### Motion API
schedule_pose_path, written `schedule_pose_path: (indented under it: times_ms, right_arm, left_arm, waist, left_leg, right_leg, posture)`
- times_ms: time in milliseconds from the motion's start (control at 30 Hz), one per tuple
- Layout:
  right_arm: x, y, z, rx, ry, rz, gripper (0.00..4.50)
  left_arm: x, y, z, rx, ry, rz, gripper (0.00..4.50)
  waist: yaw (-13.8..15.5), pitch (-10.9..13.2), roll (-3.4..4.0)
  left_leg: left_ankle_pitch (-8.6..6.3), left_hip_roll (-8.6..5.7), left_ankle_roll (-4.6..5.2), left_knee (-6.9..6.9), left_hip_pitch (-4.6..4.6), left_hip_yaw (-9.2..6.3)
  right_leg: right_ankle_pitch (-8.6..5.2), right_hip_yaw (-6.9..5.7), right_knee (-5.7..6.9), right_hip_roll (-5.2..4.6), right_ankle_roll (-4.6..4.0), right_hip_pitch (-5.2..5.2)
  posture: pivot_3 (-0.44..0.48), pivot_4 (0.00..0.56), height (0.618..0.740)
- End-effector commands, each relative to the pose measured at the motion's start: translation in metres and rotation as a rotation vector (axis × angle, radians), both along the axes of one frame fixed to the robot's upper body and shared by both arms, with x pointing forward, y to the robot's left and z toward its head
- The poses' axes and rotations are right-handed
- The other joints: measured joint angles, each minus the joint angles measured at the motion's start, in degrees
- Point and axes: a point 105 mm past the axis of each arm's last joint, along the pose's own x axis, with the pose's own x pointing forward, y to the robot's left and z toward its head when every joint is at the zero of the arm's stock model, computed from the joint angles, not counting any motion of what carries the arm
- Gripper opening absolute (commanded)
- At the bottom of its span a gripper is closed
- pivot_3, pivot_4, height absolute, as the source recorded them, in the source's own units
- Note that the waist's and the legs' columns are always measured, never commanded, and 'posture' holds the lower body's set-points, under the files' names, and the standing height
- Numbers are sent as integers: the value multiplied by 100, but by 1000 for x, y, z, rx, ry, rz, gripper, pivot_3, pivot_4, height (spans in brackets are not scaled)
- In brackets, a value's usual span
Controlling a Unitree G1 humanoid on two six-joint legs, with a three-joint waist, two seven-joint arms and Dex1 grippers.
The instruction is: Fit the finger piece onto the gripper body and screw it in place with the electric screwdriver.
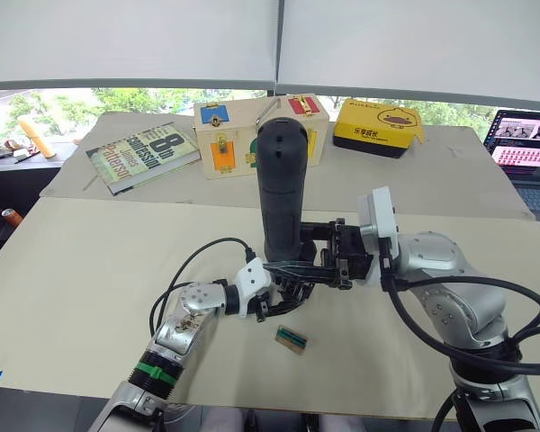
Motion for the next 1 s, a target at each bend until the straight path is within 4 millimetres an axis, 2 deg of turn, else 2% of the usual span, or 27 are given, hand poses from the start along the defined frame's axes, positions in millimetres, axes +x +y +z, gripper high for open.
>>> schedule_pose_path:
  times_ms: [33, 600, 1000]
  right_arm:
    - [-5, -1, 12, 18, -78, 7, 1895]
    - [-4, 0, 12, -4, -95, 1, 1895]
    - [6, -5, -1, 65, 2, -67, 1895]
  left_arm:
    - [-13, 0, -30, 66, 119, -16, 2282]
    - [-14, -2, -31, 66, 122, -19, 2282]
    - [-13, -1, -32, 66, 126, -15, 2282]
  waist:
    - [-1, 0, 0]
    - [1, 0, 0]
    - [1, -2, 1]
  left_leg:
    - [0, 0, 0, 0, 0, 0]
    - [0, -1, 0, 0, 0, 0]
    - [0, -2, 0, 0, 2, -1]
  right_leg:
    - [0, 0, 0, 0, 0, 0]
    - [0, 0, 0, -1, 0, 0]
    - [0, 1, 1, -2, 1, 2]
  posture:
    - [0, 150, 740]
    - [0, 150, 740]
    - [0, 150, 740]
